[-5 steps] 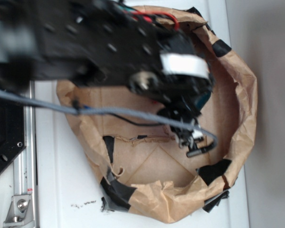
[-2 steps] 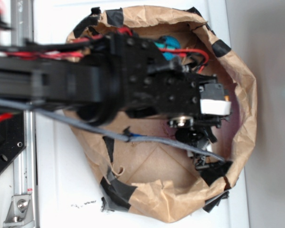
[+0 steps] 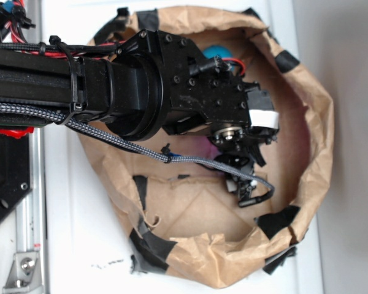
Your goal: Grab the plastic pickle.
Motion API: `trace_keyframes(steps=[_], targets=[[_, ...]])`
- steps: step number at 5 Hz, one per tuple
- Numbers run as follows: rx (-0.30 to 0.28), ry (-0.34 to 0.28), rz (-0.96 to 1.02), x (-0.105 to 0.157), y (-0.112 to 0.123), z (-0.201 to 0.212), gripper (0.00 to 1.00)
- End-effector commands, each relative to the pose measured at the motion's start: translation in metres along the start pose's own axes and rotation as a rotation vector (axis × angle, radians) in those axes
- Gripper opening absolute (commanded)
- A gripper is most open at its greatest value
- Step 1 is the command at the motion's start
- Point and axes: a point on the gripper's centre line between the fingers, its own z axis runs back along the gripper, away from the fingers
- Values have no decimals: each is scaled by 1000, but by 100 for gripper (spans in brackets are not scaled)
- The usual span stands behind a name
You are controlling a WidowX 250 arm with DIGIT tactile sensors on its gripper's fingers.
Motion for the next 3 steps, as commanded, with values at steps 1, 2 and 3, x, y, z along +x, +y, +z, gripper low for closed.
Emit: trace_keyframes(steps=[1, 2, 3], targets=[[53, 20, 10, 5, -1, 4, 0], [64, 12, 17, 12, 3, 30, 0], [101, -6, -55, 8, 4, 83, 0]])
